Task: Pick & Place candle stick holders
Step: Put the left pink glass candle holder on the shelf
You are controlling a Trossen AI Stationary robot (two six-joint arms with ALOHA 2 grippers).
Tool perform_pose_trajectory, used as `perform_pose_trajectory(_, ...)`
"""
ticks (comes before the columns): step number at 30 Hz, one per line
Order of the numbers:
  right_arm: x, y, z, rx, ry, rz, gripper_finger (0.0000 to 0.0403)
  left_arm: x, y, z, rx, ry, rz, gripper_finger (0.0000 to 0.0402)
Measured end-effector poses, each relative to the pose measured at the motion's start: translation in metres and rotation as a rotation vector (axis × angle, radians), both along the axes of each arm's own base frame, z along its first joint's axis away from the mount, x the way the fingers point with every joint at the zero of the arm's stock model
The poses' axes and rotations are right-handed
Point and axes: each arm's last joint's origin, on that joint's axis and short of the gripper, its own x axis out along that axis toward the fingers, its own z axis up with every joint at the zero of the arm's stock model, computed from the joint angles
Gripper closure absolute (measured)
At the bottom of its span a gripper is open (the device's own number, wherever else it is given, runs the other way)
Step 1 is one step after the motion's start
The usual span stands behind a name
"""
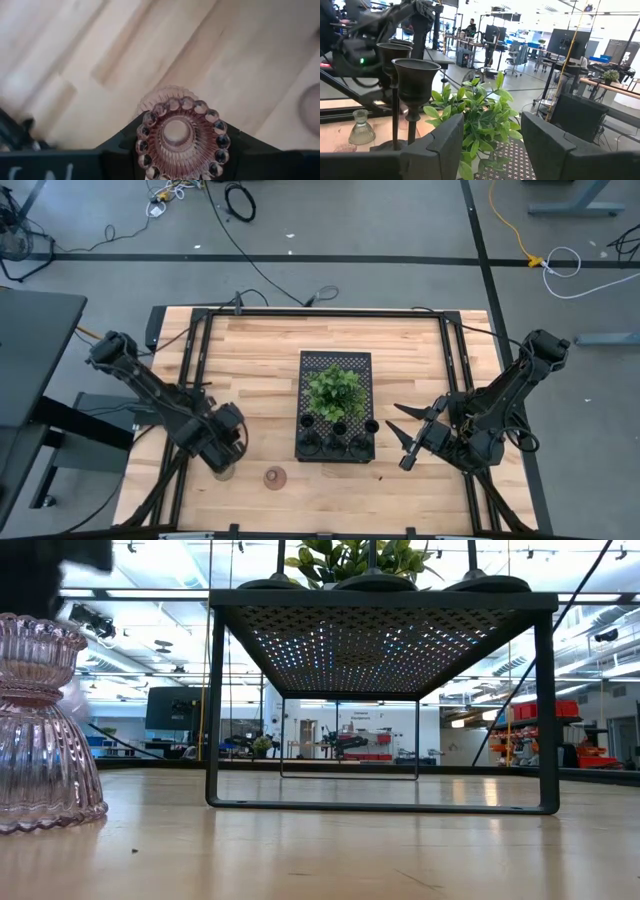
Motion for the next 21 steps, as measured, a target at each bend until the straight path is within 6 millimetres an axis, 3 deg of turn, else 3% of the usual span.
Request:
perform_pose_trajectory(10,0.000,0.000,0.000,0.000,0.000,0.000,0.0202,0.030,0.024,0.067,0.205,-0.069,-0.118,0.0248)
perform_pose_trajectory(15,0.000,0.000,0.000,-0.003,0.002,0.000,0.0202,0.043,0.043,0.086,0.312,-0.062,-0.152,0.0248)
perform_pose_trajectory(21,0.000,0.000,0.000,-0.006,0.003,0.000,0.0202,0.060,0.075,0.091,0.346,-0.007,-0.177,0.0248)
